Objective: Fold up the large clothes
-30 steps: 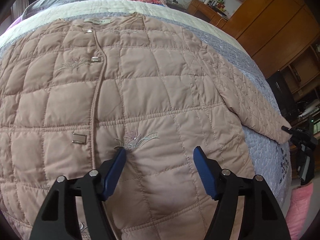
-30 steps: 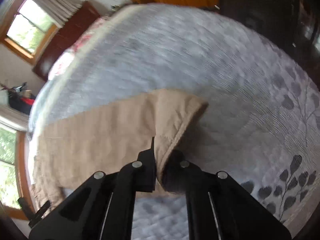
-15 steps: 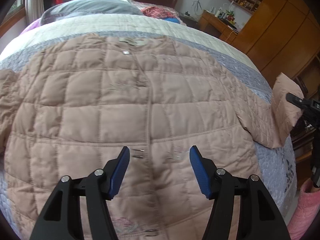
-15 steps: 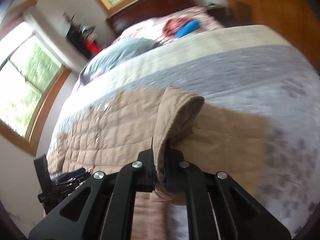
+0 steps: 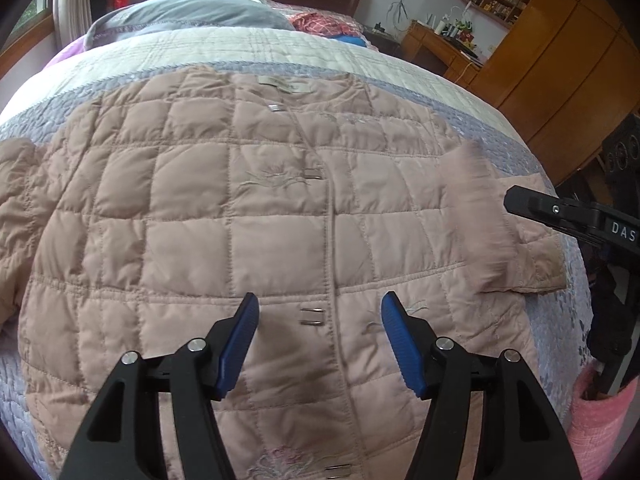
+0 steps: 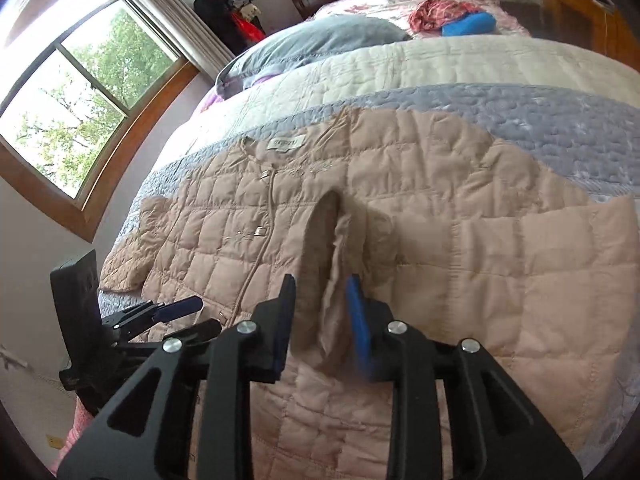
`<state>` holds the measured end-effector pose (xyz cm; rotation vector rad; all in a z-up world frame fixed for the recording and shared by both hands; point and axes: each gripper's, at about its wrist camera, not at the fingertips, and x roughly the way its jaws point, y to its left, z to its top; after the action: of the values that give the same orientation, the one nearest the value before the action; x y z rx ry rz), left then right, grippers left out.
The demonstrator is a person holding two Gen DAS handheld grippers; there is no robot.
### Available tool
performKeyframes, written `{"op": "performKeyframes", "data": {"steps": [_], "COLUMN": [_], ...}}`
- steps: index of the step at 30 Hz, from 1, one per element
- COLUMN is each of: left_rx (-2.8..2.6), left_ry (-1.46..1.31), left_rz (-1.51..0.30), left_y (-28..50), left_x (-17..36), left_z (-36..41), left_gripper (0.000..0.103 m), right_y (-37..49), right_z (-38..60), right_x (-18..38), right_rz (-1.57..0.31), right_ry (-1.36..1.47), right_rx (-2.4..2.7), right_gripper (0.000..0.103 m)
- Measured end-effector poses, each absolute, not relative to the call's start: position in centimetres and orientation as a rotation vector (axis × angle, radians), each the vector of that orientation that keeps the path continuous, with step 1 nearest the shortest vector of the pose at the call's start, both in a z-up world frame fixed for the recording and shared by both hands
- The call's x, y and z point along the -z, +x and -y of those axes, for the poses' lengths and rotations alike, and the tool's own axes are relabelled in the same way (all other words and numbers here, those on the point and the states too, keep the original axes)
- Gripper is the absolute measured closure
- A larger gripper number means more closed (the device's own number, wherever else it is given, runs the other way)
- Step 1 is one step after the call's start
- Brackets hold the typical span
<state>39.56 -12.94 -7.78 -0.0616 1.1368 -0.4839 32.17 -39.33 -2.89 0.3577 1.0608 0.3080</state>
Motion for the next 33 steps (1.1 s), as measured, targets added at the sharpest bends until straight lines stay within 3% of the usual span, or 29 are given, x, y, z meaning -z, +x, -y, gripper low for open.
{"op": "performKeyframes", "data": {"steps": [5, 9, 13, 15, 17, 19, 23, 33], "left_rx": [0.547, 0.576, 0.574, 0.568, 0.552, 0.56, 0.52, 0.311], "left_ry": [-0.062, -0.087, -0.065, -0.043, -0.002, -0.002, -0.039, -0.07], "left_rz": [-1.145, -1.173, -1.182, -1.192, -1.178, -1.146, -1.078, -0.944], "left_y": [39.8, 40.5, 41.5, 41.8, 41.8, 41.6, 41.3, 42.1], "left_x": [7.5, 7.8, 8.3, 9.0, 9.3, 8.9, 7.2, 3.2], "left_z": [16.6, 19.6, 22.4, 23.9, 24.9, 24.9, 21.9, 9.3], "left_gripper": [0.03, 0.028, 0.029, 0.04, 0.073, 0.09, 0.095, 0.095], "right_y": [30.0, 28.4, 26.8, 26.8, 26.6, 26.5, 26.3, 27.6], "right_z": [44.9, 49.8, 52.5, 52.3, 52.1, 52.4, 51.7, 48.2], "right_x": [1.9, 2.5, 3.7, 3.9, 3.9, 3.7, 3.0, 3.9], "right_rz": [-1.004, -0.978, -0.943, -0.947, -0.946, -0.94, -0.923, -0.96], "right_ry": [0.39, 0.271, 0.298, 0.292, 0.268, 0.264, 0.29, 0.364], "right_rx": [-0.093, 0.286, 0.354, 0.341, 0.336, 0.324, 0.289, 0.055], "right_gripper": [0.075, 0.075, 0.069, 0.069, 0.069, 0.069, 0.069, 0.069]}}
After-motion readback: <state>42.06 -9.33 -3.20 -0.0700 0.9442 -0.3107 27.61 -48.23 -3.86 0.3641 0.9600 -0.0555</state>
